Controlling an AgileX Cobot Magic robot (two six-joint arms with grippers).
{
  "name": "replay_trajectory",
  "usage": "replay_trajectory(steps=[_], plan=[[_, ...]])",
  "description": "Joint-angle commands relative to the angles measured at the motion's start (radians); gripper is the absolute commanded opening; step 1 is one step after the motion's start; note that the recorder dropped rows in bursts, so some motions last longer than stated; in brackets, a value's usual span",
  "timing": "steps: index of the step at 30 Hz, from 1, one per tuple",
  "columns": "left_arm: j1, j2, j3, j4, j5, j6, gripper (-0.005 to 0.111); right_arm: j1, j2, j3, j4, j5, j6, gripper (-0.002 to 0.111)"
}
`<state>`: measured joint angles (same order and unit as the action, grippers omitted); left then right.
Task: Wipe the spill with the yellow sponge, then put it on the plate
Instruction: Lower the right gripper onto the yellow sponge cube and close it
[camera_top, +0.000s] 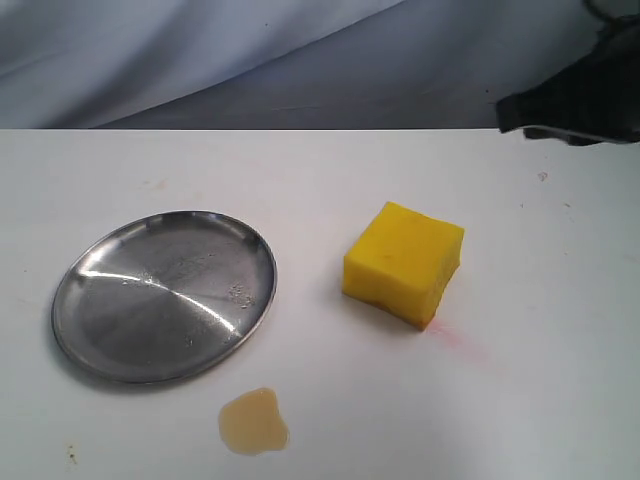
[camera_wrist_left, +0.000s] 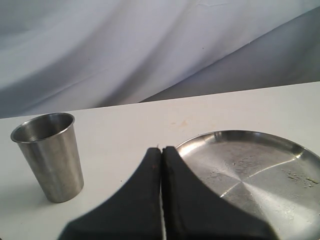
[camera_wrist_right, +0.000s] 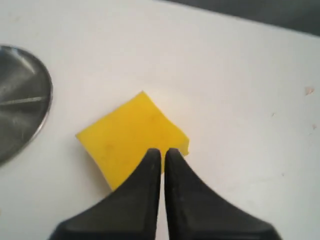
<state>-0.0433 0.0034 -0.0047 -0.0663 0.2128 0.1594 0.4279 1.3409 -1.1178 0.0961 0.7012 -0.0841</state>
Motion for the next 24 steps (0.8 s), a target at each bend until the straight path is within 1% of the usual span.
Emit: replay_trajectory(steps=[1, 4, 7, 9, 10, 13, 15, 21, 22, 24], plan=[[-0.005, -0.003, 0.005, -0.003, -0.007, 0.0, 0.0, 0.003, 0.195, -0.124, 0.047, 0.152, -0.013, 0.023], [-0.005, -0.003, 0.005, -0.003, -0.007, 0.0, 0.0, 0.003, 0.315, -0.176, 0.052, 0.178, 0.03, 0.045], [-0.005, -0.003, 0.005, -0.003, -0.007, 0.0, 0.0, 0.003, 0.403, -0.193, 0.054, 0.135, 0.055, 0.068], [-0.005, -0.003, 0.005, -0.003, -0.007, 0.0, 0.0, 0.003, 0.452, -0.193, 0.054, 0.082, 0.132, 0.078], [-0.005, -0.003, 0.005, -0.003, -0.007, 0.0, 0.0, 0.003, 0.471, -0.193, 0.054, 0.062, 0.145, 0.081], [-0.005, -0.003, 0.005, -0.003, -0.007, 0.0, 0.0, 0.003, 0.536, -0.193, 0.086, 0.015, 0.147, 0.085], [-0.005, -0.003, 0.005, -0.003, -0.007, 0.0, 0.0, 0.003, 0.577, -0.193, 0.14, -0.023, 0.137, 0.085], [-0.005, -0.003, 0.005, -0.003, -0.007, 0.0, 0.0, 0.003, 0.711, -0.193, 0.168, -0.062, 0.137, 0.085], [-0.005, -0.003, 0.005, -0.003, -0.007, 0.0, 0.0, 0.003, 0.728, -0.195, 0.172, -0.064, 0.137, 0.085], [-0.005, -0.003, 0.005, -0.003, -0.007, 0.0, 0.0, 0.003, 0.755, -0.205, 0.177, -0.069, 0.139, 0.08]])
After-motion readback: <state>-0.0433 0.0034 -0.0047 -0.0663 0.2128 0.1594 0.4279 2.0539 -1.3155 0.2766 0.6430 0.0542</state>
